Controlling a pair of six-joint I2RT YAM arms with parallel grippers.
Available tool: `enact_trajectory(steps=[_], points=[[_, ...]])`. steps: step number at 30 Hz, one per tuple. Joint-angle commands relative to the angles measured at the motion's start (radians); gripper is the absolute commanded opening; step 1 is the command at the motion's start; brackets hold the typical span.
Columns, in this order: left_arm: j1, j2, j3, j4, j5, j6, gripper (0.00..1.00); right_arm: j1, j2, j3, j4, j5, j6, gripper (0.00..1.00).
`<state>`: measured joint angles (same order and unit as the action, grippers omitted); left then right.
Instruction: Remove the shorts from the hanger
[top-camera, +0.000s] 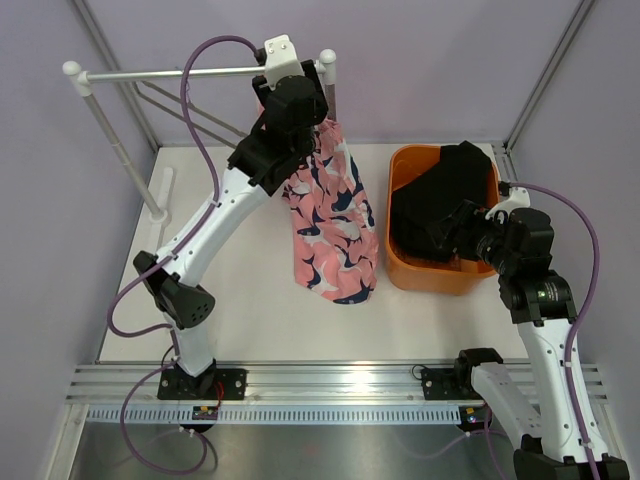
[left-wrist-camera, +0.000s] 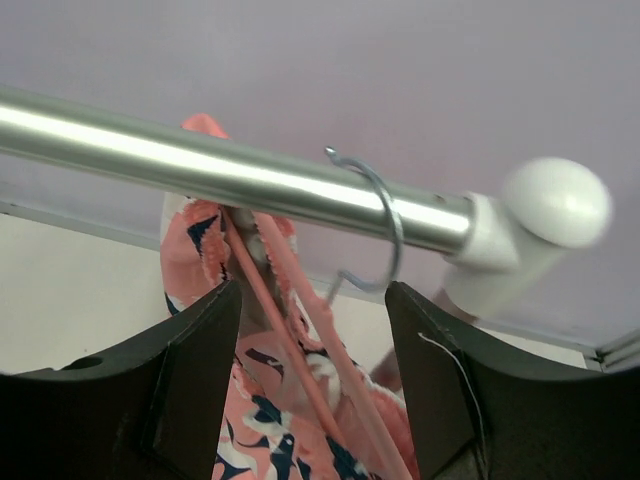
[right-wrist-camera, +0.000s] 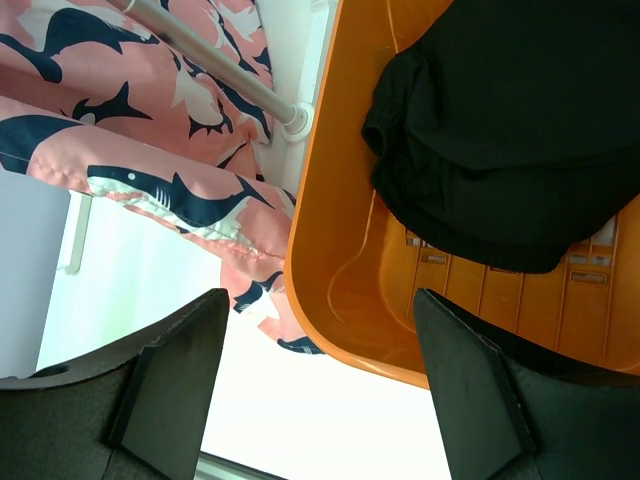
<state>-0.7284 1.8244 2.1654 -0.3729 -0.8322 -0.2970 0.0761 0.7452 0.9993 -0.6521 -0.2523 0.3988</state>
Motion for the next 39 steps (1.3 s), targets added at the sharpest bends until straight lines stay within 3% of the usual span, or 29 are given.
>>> enact_trajectory(steps=[1, 7, 22, 28, 32, 33, 36, 39], points=[[0.044, 0.026, 0.045, -0.009, 0.014, -0.059, 0.64, 0.008, 0.000, -0.002, 0.005, 0.007, -0.014, 0.83], [0.075, 0.044, 0.019, 0.002, 0.116, -0.071, 0.62, 0.008, 0.008, -0.002, 0.006, 0.008, -0.015, 0.83], [0.099, 0.084, 0.051, -0.014, 0.185, -0.076, 0.60, 0.008, 0.011, -0.019, 0.012, 0.013, -0.012, 0.83], [0.104, 0.085, 0.051, -0.015, 0.197, -0.082, 0.52, 0.010, 0.011, -0.022, 0.017, 0.016, -0.014, 0.83], [0.104, 0.082, 0.051, -0.017, 0.193, -0.076, 0.38, 0.010, 0.010, -0.024, 0.016, 0.016, -0.014, 0.83], [0.104, 0.078, 0.051, -0.017, 0.194, -0.071, 0.25, 0.008, 0.008, -0.025, 0.016, 0.018, -0.015, 0.83], [0.104, 0.064, 0.051, -0.017, 0.197, -0.053, 0.05, 0.010, 0.008, -0.030, 0.017, 0.018, -0.014, 0.83], [0.104, 0.030, 0.051, -0.020, 0.194, -0.019, 0.00, 0.008, 0.006, -0.036, 0.017, 0.018, -0.015, 0.83]])
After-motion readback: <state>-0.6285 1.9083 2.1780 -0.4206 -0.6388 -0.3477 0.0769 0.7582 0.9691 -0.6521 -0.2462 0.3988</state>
